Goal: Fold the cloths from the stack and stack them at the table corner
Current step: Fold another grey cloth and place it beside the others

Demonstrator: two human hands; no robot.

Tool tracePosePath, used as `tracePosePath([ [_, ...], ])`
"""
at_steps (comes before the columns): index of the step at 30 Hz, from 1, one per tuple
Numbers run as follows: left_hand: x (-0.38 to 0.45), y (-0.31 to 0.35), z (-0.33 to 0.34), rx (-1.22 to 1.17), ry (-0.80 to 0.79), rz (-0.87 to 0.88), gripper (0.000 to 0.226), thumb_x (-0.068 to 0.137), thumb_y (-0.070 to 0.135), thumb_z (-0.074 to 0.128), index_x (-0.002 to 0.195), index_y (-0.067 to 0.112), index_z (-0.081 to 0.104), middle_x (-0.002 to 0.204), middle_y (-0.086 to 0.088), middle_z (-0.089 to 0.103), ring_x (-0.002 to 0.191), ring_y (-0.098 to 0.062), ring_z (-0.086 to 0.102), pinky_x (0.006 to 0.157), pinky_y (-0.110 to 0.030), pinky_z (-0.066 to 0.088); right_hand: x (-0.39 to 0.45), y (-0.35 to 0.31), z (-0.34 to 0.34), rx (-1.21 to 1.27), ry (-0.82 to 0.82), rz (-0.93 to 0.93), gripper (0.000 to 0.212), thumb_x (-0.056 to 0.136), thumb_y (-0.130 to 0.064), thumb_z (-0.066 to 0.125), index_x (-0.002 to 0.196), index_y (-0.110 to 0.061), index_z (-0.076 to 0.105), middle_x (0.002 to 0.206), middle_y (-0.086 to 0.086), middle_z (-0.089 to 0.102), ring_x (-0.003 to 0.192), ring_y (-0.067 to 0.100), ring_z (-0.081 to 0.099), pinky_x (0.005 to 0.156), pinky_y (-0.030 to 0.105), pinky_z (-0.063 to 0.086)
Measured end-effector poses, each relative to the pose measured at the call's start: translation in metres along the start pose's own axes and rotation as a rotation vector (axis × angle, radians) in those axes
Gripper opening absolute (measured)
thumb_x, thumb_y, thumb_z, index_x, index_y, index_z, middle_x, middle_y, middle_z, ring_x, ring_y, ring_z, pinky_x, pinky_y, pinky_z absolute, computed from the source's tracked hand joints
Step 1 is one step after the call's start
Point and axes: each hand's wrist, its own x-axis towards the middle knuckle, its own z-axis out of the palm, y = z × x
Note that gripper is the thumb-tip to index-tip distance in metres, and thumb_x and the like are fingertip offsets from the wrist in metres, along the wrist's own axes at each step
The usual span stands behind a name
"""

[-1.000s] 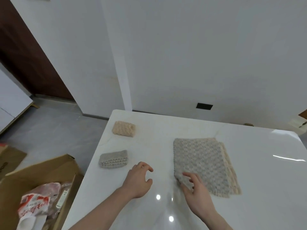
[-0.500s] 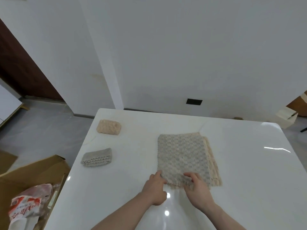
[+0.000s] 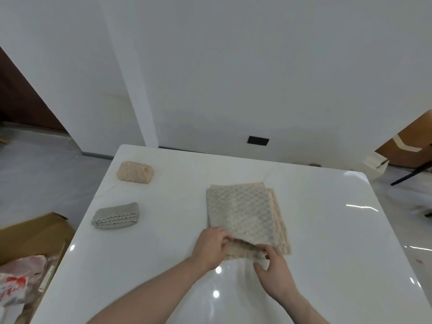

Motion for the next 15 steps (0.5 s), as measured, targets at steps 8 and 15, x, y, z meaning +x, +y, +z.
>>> tracePosePath([
  [8,-0.007,0.097,-0.050,-0.243,0.186,0.024,0.021,0.097,0.028,0.064,0.117,0.033,0.060,0.110,0.017,0.065,0.103,-0.002,0.060,0.090,-0.020,0.048,0.003,-0.003,-0.030,0.074,0.092,-0.110,0.068,0.082,-0.040,0.080,0.141,-0.031,0.047,0.129,-0.016,0.052,0.117,0.010,0.054,0.097,0.029,0.047],
  [15,-0.053,0.168,-0.059,-0.294,0.332,0.062,0.020,0.093,0.025,0.068,0.111,0.035,0.070,0.103,0.023,0.072,0.098,0.006,0.064,0.086,-0.009,0.046,-0.009,0.000,-0.061,0.151,-0.008,-0.253,0.013,0.086,-0.045,0.069,0.084,-0.032,0.067,0.082,-0.009,0.072,0.077,0.003,0.066,0.073,0.041,0.058],
])
